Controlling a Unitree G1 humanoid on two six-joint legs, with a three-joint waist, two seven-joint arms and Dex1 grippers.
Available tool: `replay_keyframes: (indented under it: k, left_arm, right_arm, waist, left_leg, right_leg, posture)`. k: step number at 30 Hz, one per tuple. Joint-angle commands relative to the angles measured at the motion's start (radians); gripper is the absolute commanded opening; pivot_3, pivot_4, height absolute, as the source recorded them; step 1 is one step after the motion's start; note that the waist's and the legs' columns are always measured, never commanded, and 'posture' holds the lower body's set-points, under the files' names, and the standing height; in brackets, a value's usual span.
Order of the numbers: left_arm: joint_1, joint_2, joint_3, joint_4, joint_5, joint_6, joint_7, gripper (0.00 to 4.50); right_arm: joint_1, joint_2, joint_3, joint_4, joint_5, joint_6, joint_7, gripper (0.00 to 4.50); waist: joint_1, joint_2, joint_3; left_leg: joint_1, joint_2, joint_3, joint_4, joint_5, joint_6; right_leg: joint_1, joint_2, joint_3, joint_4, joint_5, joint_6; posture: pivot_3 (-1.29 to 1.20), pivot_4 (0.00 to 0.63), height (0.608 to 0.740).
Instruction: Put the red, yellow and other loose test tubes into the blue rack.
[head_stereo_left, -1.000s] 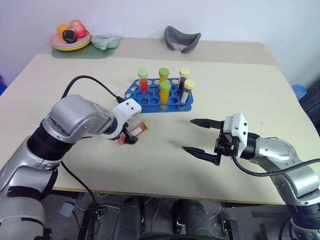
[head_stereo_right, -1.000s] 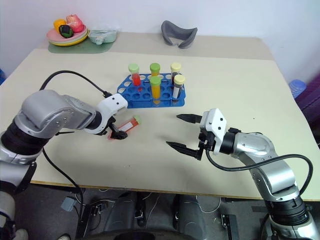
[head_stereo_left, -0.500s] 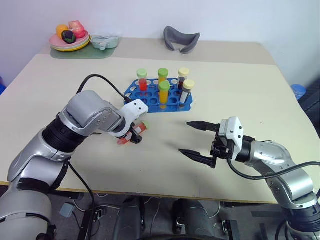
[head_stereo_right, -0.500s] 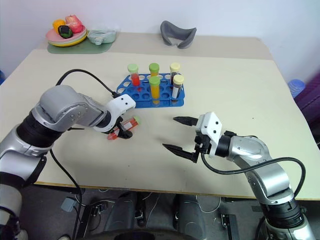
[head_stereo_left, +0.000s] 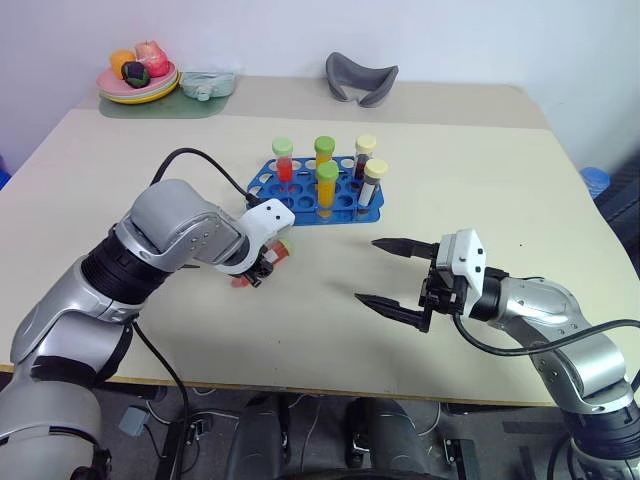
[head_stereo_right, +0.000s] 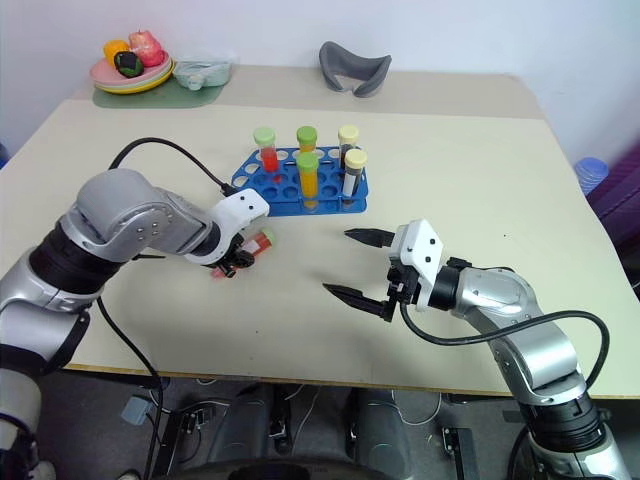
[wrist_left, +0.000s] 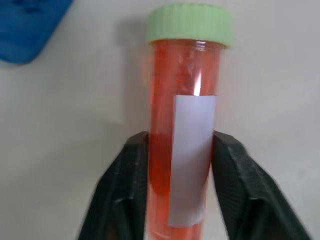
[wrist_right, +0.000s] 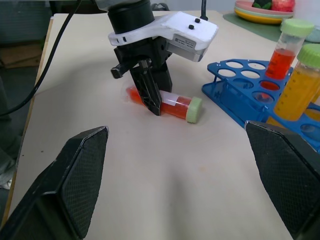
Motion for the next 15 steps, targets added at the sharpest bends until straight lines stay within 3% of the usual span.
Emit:
replay_keyframes:
  k: [1, 2, 6, 11, 15]
  left_arm:
    - [0.004, 0.024, 0.026, 0.005, -0.008, 0.008, 0.032, 1.76]
    - [0.006, 0.030, 0.026, 0.000, -0.015, 0.008, 0.034, 1.76]
    - [0.010, 0.039, 0.044, -0.015, -0.020, 0.008, 0.059, 0.83]
    - [0.029, 0.095, 0.129, -0.069, -0.085, 0.008, 0.078, 0.83]
    - [0.114, 0.109, 0.339, -0.265, -0.108, -0.039, 0.036, 0.83]
  right_arm:
    - [-0.022, 0.010, -0.008, -0.031, 0.010, -0.002, -0.006, 4.50]
    - [-0.024, 0.011, -0.007, -0.032, 0.010, 0.000, -0.007, 4.50]
    - [-0.030, 0.010, -0.008, -0.033, 0.012, 0.007, -0.007, 4.50]
    - [-0.046, 0.010, -0.008, -0.032, 0.015, 0.021, -0.011, 4.50]
    - [-0.056, 0.008, -0.009, -0.030, 0.018, 0.030, -0.008, 4.50]
  waist:
    - [0.000, 0.000, 0.000]
    - [0.000, 0.000, 0.000]
    - [0.000, 0.000, 0.000]
    - [-0.001, 0.000, 0.000]
    - [0.000, 0.000, 0.000]
  left_leg:
    - [0.000, 0.000, 0.000, 0.000, 0.000, 0.000]
    - [0.000, 0.000, 0.000, 0.000, 0.000, 0.000]
    - [0.000, 0.000, 0.000, 0.000, 0.000, 0.000]
    - [0.000, 0.000, 0.000, 0.000, 0.000, 0.000]
    - [-0.001, 0.000, 0.000, 0.001, 0.000, 0.000]
  right_leg:
    - [0.000, 0.000, 0.000, 0.000, 0.000, 0.000]
    - [0.000, 0.000, 0.000, 0.000, 0.000, 0.000]
    - [0.000, 0.000, 0.000, 0.000, 0.000, 0.000]
    - [0.000, 0.000, 0.000, 0.000, 0.000, 0.000]
    - [0.000, -0.001, 0.000, 0.001, 0.000, 0.000]
  posture:
    - [0.00, 0.150, 0.669]
    - [0.00, 0.150, 0.669]
    - [0.00, 0.150, 0.669]
    - [0.00, 0.150, 0.669]
    - [0.00, 0.150, 0.669]
